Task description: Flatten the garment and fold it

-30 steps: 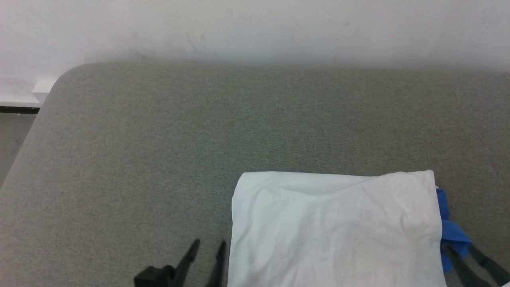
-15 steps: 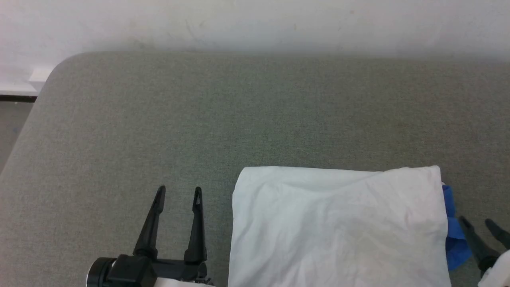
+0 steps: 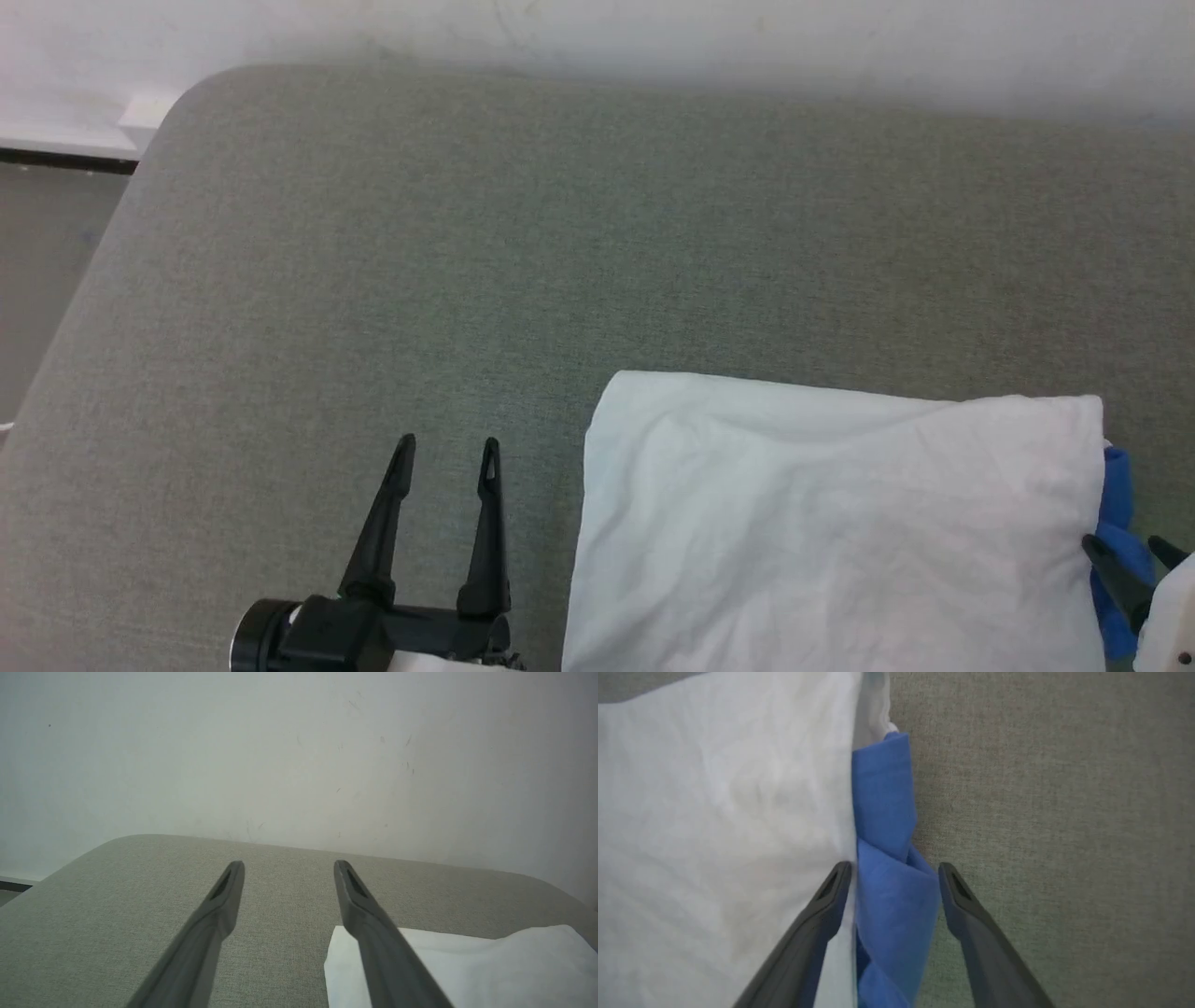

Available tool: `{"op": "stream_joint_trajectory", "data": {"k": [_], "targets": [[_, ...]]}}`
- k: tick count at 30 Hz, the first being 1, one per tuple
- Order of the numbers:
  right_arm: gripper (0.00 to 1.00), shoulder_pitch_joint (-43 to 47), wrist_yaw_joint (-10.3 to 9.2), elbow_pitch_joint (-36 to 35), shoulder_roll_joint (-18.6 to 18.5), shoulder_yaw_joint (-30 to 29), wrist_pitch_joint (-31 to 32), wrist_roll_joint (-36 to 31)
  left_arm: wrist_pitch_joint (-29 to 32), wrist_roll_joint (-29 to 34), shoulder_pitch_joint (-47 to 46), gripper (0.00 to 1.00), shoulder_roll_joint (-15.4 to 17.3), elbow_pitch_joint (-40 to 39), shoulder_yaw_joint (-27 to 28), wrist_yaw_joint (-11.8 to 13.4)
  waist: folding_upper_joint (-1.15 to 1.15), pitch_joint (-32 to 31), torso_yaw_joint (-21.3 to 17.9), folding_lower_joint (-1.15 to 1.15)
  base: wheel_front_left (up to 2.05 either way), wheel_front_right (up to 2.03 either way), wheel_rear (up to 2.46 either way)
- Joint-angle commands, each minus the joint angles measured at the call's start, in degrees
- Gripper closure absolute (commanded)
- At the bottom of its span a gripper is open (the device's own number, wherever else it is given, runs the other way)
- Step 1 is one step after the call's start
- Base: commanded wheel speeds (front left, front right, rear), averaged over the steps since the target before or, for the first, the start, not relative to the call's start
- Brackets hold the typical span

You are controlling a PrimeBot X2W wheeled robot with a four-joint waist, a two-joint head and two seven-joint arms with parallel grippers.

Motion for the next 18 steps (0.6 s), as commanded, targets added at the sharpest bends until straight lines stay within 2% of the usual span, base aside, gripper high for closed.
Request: {"op": "stream_joint_trajectory", "data": {"k": [1, 10, 11, 12, 13, 18], "targets": [[0.00, -1.07, -0.05, 1.10, -0.72, 0.97, 0.37, -0.21, -0.27, 0.50, 0.48, 0.00, -0.49, 0.24, 0.34, -0.55, 0.00, 0.76, 0.81, -0.01, 0.00, 0.00, 0.00], [0.00, -3.01, -0.05, 7.66, -2.83, 5.62, 0.95, 3.01, -0.27, 0.96, 0.19, 0.00, -1.19, 1.24, 0.04, -2.18, 0.00, 1.29, 1.98, -0.01, 0.00, 0.00, 0.00], [0.31, -3.14, -0.05, 8.49, -3.14, 6.22, 1.00, 3.37, -0.27, 1.03, 0.15, 0.00, -1.23, 1.36, 0.00, -2.37, 0.00, 1.25, 2.12, -0.01, 0.00, 0.00, 0.00], [0.71, -3.32, -0.05, 9.43, -3.25, 6.39, 1.02, 3.78, -0.27, 1.07, 0.14, 0.00, -1.25, 1.43, 0.00, -2.54, 0.00, 1.21, 2.22, -0.01, 0.00, 0.00, 0.00], [1.00, -3.53, -0.05, 10.17, -3.25, 6.54, 0.91, 4.21, -0.27, 1.12, 0.12, 0.00, -1.24, 1.50, 0.02, -2.72, 0.00, 1.14, 2.32, -0.01, 0.00, 0.00, 0.00], [1.00, -4.23, -0.05, 11.48, -2.87, 6.75, 0.69, 6.14, -0.27, 1.58, 0.34, 0.00, -0.64, 1.95, 0.09, -3.52, 0.00, -0.12, 2.05, -0.01, 0.00, 0.00, 0.00]]}}
